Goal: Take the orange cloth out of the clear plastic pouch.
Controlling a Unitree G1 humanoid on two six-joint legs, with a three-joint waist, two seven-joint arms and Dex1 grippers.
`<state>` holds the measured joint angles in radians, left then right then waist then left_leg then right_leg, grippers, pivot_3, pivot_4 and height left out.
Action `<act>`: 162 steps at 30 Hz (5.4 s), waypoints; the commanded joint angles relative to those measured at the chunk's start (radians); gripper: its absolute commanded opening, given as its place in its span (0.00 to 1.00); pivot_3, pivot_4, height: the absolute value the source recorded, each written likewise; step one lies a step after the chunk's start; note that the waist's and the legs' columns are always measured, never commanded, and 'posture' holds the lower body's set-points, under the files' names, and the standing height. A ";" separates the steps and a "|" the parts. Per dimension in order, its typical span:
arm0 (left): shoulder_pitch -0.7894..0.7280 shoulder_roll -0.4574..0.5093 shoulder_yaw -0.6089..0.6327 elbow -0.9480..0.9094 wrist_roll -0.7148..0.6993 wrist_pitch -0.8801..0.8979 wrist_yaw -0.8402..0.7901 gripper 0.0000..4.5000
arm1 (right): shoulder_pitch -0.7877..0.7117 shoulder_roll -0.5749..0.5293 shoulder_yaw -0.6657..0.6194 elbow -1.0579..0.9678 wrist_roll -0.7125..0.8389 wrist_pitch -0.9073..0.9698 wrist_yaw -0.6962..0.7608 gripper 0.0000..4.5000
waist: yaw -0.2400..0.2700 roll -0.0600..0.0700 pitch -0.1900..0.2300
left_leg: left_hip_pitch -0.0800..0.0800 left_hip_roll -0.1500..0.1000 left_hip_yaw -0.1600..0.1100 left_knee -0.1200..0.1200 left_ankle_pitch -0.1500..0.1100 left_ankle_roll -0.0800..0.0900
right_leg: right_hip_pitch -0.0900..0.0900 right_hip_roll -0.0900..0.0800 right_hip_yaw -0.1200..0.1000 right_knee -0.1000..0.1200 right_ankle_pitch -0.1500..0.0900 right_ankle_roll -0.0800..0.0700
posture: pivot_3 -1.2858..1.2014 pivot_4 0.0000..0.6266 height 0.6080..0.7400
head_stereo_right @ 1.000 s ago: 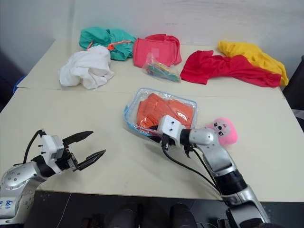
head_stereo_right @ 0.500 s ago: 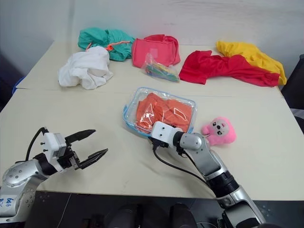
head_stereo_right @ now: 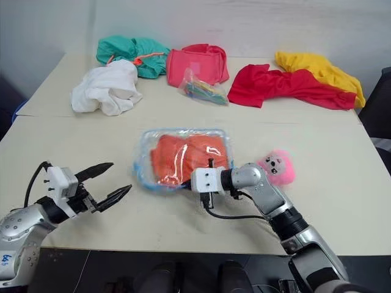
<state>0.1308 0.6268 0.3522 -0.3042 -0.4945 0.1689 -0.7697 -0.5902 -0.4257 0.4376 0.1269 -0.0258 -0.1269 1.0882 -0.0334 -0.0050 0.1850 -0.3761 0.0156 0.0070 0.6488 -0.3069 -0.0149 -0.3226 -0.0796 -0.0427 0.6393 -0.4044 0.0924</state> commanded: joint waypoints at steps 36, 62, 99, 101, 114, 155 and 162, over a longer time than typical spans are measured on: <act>-0.062 -0.011 -0.138 -0.159 -0.070 0.088 -0.051 1.00 | 0.317 -0.636 -0.659 -0.164 0.387 0.603 0.027 0.58 | 0.018 0.000 0.001 | -0.001 -0.001 0.000 0.000 -0.001 0.003 | 0.003 0.000 -0.001 -0.010 0.001 -0.001 | 0.52 0.24 1.00; -0.117 0.036 -0.146 -0.055 -0.058 0.057 -0.184 1.00 | 0.341 -0.401 -0.471 -0.467 0.628 0.835 0.123 0.01 | 0.030 -0.001 0.001 | 0.000 0.000 0.003 0.001 -0.001 0.003 | 0.002 0.001 0.003 -0.007 0.001 -0.001 | 0.52 0.24 1.00; -0.483 -0.188 -0.620 0.228 0.284 0.054 -0.141 0.07 | 0.031 -0.272 -0.319 0.214 0.011 -0.285 -0.010 1.00 | 0.006 -0.002 0.002 | 0.005 -0.001 0.005 0.003 0.001 0.001 | 0.004 0.002 0.005 -0.003 0.001 0.001 | 0.52 0.24 1.00; -0.487 -0.186 -0.619 0.227 0.281 0.058 -0.150 0.06 | -0.040 -0.240 -0.275 0.288 -0.019 -0.333 -0.004 1.00 | 0.007 -0.002 0.002 | 0.003 -0.001 0.005 0.003 0.001 0.001 | 0.001 0.002 0.005 -0.001 0.001 0.001 | 0.52 0.24 1.00; -0.497 -0.154 -0.546 0.205 0.222 0.108 -0.169 0.06 | -0.214 -0.169 -0.169 0.523 -0.014 -0.486 0.126 0.33 | 0.007 -0.002 0.002 | -0.001 -0.001 0.003 0.007 0.000 0.002 | 0.000 0.001 0.003 0.004 0.001 0.001 | 0.52 0.24 1.00; -0.608 0.024 0.038 0.741 0.099 0.006 0.136 0.06 | -0.134 -0.240 -0.260 0.559 0.146 -0.589 0.222 0.01 | 0.004 -0.002 0.002 | -0.002 0.000 0.002 0.009 0.000 0.002 | 0.000 -0.001 -0.003 0.006 0.001 0.001 | 0.52 0.24 1.00; -0.589 0.100 -0.029 0.715 0.106 0.080 0.016 0.42 | -0.043 -0.232 -0.310 0.412 0.284 -0.393 0.256 0.15 | 0.006 -0.002 0.002 | -0.002 0.000 0.002 0.009 0.000 0.002 | -0.001 -0.001 -0.004 0.006 0.001 0.001 | 0.52 0.24 1.00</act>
<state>-0.4541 0.6930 0.3216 0.4398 -0.4036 0.2434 -0.7420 -0.6447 -0.6334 0.1609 0.5904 0.2201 -0.5481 1.3349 -0.0274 -0.0071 0.1873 -0.3781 0.0157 0.0087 0.6574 -0.3069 -0.0132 -0.3231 -0.0804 -0.0468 0.6452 -0.4030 0.0929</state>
